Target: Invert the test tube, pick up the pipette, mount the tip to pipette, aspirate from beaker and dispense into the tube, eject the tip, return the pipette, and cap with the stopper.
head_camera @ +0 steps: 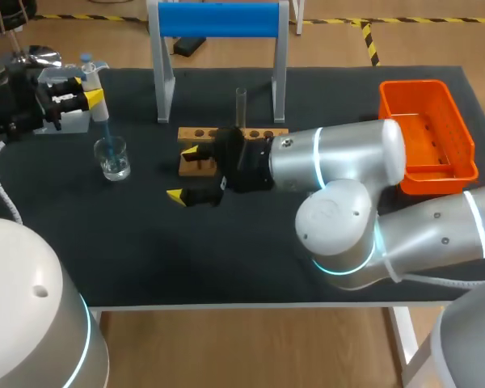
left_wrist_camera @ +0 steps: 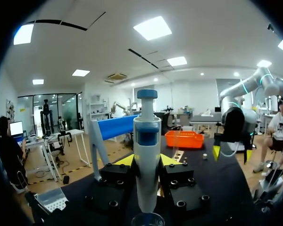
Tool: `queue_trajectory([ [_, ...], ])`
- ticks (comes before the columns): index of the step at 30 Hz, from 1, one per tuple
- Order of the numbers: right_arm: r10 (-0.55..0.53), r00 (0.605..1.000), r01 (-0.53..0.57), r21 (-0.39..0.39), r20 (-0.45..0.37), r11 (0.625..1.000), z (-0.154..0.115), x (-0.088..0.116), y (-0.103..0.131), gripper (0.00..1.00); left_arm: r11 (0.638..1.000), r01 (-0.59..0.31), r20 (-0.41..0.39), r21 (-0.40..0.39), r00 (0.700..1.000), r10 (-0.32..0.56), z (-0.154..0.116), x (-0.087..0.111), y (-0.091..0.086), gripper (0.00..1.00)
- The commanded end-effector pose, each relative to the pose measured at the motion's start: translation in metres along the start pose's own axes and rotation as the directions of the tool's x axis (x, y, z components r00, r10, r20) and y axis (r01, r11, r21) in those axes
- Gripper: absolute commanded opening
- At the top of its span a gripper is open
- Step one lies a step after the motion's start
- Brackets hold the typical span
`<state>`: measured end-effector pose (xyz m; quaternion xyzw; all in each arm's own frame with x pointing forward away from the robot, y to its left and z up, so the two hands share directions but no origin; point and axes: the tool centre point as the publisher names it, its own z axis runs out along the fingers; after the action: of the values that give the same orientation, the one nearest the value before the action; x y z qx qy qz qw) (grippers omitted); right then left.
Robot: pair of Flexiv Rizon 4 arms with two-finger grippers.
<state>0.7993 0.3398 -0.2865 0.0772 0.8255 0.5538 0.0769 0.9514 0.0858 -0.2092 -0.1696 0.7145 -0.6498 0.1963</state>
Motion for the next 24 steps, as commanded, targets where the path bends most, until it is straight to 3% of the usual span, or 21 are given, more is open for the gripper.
queue_trajectory([
  [1, -0.001, 0.996, 0.004, 0.03, -0.086, 1.0, -0.046, -0.005, 0.013, 1.0, 1.0, -0.002, 0.002, 0.002, 1.0, 0.002, 0.0, 0.0, 0.001, 0.0],
  [13, -0.003, 0.988, 0.003, 0.001, -0.152, 1.0, -0.082, -0.017, 0.047, 1.0, 1.0, -0.002, 0.002, 0.002, 1.0, 0.002, 0.0, 0.0, 0.001, 0.0],
  [24, -0.065, 0.965, 0.063, -0.019, -0.253, 0.998, -0.091, -0.052, 0.075, 1.0, 1.0, -0.002, 0.002, 0.002, 1.0, 0.002, 0.0, 0.0, 0.001, 0.0],
])
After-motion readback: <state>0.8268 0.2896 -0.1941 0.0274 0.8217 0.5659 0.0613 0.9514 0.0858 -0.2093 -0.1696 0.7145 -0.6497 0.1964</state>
